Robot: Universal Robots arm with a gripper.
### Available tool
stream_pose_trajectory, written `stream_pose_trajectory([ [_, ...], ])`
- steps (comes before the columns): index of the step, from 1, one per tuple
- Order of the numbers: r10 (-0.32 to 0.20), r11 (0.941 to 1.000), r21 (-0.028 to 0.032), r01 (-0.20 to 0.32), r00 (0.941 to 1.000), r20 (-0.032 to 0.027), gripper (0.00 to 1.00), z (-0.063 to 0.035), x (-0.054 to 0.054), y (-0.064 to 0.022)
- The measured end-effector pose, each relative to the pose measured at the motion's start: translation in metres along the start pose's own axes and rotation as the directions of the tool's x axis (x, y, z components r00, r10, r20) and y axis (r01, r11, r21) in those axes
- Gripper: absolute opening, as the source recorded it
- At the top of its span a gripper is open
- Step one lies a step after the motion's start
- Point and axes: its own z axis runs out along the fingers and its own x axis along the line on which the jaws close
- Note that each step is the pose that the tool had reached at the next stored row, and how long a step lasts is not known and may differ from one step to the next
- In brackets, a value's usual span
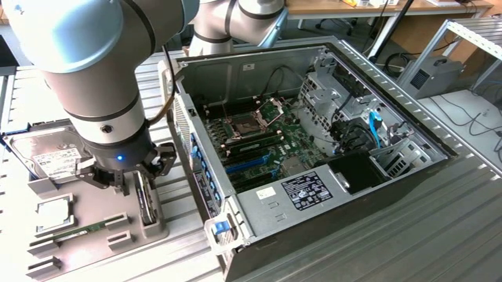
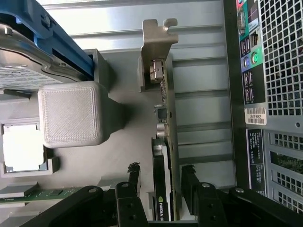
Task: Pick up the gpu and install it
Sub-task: 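Pick up the gpu and move the gpu toward the slot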
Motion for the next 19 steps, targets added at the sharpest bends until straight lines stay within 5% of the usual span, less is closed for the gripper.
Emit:
stream_pose_trajectory([
  [2, 0.0, 1.0, 0.0026, 0.0, 1.0, 0.0001, 0.48, 0.0067, 0.0003, 0.0013],
  [16, 0.0, 1.0, 0.0025, 0.0, 1.0, 0.0002, 0.48, 0.0068, 0.0003, 0.0013],
  [19, 0.0, 1.0, 0.0025, 0.0, 1.0, 0.0002, 0.34, 0.0068, 0.0003, 0.0013],
])
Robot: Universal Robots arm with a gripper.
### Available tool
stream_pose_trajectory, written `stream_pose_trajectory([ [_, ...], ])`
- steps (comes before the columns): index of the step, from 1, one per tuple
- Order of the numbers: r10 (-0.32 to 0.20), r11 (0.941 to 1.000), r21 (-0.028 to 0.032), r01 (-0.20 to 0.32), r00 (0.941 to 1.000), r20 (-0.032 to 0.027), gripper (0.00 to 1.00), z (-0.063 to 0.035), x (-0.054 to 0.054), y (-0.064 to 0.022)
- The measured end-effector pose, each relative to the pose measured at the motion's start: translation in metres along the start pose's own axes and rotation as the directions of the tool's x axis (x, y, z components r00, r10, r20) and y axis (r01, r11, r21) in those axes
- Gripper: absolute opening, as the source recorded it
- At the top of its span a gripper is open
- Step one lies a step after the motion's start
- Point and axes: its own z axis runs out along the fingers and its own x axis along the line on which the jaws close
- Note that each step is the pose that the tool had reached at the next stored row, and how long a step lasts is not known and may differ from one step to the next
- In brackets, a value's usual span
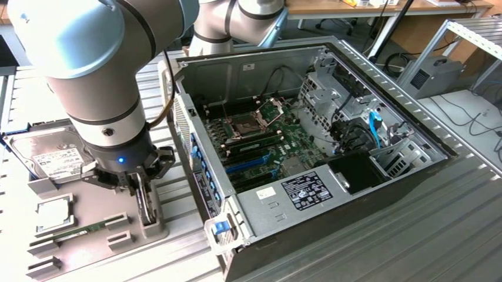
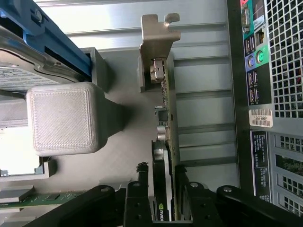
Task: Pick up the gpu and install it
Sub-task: 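Pick up the gpu and move the gpu toward the slot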
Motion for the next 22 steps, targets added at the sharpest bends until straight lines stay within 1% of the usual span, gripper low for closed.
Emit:
stream_pose_trajectory([
  [1, 0.0, 1.0, 0.0, 0.0, 1.0, -0.0001, 0.28, 0.0, 0.0, 0.0],
  [12, -0.003, 1.0, -0.0001, 0.003, 1.0, -0.0002, 0.27, 0.0, 0.0, 0.0],
  [15, -0.047, 0.9989, -0.0012, 0.047, 0.9989, -0.0029, 0.27, 0.0001, 0.0, 0.0],
  [18, -0.079, 0.9969, -0.0021, 0.078, 0.9969, -0.0048, 0.27, 0.0001, 0.0, 0.0],
  [22, -0.084, 0.9965, -0.0022, 0.084, 0.9965, -0.0051, 0.27, 0.0001, 0.0, 0.0],
])
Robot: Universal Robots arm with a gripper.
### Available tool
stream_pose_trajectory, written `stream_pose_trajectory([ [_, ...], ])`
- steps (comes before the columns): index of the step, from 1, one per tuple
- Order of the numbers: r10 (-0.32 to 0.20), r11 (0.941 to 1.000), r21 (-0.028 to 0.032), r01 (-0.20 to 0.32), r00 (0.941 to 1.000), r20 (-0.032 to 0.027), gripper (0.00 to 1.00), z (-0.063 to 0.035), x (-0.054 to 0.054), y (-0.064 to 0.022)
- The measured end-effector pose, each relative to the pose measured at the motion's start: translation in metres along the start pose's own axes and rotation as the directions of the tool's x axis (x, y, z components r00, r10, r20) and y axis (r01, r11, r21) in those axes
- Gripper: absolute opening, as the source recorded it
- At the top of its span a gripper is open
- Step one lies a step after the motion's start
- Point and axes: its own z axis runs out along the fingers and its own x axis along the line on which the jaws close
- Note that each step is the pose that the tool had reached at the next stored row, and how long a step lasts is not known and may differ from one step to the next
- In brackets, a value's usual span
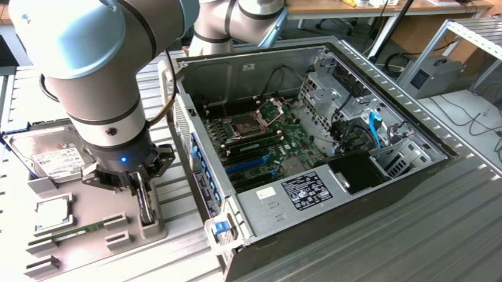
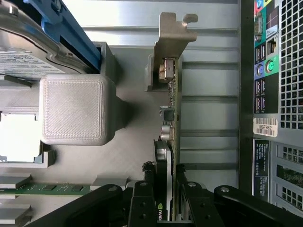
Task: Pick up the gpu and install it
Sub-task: 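Pick up the gpu and move the gpu toward the slot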
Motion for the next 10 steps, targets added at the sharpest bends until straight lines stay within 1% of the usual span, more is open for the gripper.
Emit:
stream_pose_trajectory([
  [3, 0.001, 1.0, 0.0, -0.001, 1.0, 0.0, 0.27, 0.0, 0.0, 0.0],
  [7, 0.024, 0.9997, 0.0005, -0.024, 0.9997, 0.0014, 0.27, 0.0, -0.0001, 0.0],
  [10, 0.027, 0.9996, 0.0007, -0.027, 0.9996, 0.0017, 0.27, 0.0, 0.0, 0.0],
])
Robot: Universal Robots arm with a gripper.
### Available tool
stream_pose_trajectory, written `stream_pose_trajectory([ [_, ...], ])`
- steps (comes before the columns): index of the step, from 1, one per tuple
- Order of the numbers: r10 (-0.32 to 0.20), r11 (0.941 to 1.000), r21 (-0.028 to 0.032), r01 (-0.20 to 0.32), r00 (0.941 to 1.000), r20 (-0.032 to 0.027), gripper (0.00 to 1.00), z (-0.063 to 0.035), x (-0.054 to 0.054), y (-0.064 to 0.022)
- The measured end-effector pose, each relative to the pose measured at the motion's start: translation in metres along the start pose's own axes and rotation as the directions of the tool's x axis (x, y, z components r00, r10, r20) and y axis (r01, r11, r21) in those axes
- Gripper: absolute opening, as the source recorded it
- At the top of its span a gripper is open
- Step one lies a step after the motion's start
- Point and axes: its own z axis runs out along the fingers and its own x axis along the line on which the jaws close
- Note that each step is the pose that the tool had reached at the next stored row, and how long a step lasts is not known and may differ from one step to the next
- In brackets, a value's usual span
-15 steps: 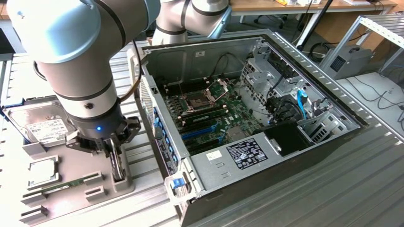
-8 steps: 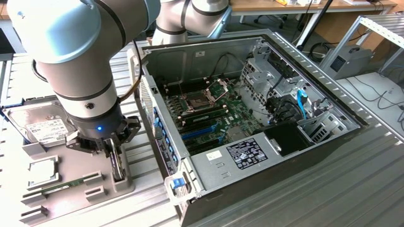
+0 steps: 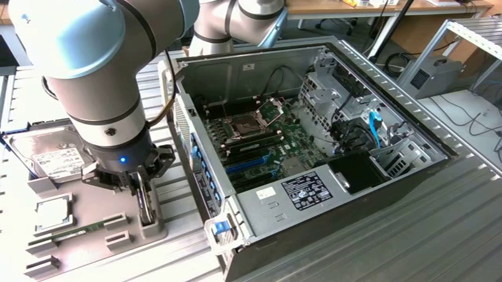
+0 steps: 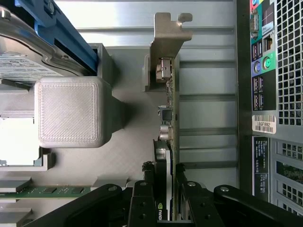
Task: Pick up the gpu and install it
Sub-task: 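Pick up the gpu and move the gpu toward the slot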
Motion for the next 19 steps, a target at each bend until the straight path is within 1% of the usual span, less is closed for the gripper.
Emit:
stream_pose_trajectory([
  [4, 0.0, 1.0, -0.0001, 0.0, 1.0, 0.0001, 0.27, -0.0001, 0.0, 0.0],
  [7, 0.0, 1.0, 0.0, 0.0, 1.0, 0.0, 0.27, -0.0026, 0.0, 0.0002],
  [15, 0.0, 1.0, 0.0, 0.0, 1.0, 0.0, 0.27, -0.0128, 0.0, 0.0008],
  [19, 0.0, 1.0, 0.0, 0.0, 1.0, 0.0, 0.27, -0.0195, 0.0, 0.0012],
])
